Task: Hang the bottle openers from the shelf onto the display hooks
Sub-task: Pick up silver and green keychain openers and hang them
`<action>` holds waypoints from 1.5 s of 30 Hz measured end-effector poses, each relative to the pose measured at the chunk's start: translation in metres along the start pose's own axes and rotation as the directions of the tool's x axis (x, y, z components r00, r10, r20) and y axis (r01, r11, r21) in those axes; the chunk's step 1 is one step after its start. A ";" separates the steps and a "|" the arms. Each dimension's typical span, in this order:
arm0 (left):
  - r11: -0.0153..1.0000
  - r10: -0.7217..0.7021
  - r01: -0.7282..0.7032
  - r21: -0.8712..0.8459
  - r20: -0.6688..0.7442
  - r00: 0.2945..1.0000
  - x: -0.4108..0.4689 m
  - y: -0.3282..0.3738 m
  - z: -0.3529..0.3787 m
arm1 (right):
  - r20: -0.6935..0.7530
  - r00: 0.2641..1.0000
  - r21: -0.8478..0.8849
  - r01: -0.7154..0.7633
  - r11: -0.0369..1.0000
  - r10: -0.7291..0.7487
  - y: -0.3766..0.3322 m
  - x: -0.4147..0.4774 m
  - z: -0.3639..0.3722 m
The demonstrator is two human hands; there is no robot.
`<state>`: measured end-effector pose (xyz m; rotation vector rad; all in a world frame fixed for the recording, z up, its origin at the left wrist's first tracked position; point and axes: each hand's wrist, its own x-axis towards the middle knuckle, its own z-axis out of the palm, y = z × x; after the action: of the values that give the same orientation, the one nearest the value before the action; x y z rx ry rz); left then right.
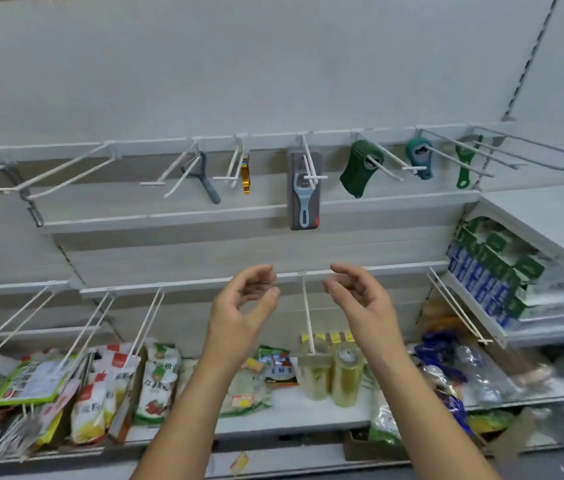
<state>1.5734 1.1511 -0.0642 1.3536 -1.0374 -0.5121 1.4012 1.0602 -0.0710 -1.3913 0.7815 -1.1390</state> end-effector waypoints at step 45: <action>0.948 0.243 -0.014 -0.319 0.693 0.679 -0.143 0.163 0.829 | -0.704 0.677 -0.319 -0.030 0.947 -0.216 -0.120 -0.120 -0.796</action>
<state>0.7704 0.8525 -0.0435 0.7829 -1.6194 -1.1073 0.5991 0.9229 -0.0464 -1.2012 1.5337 -1.7609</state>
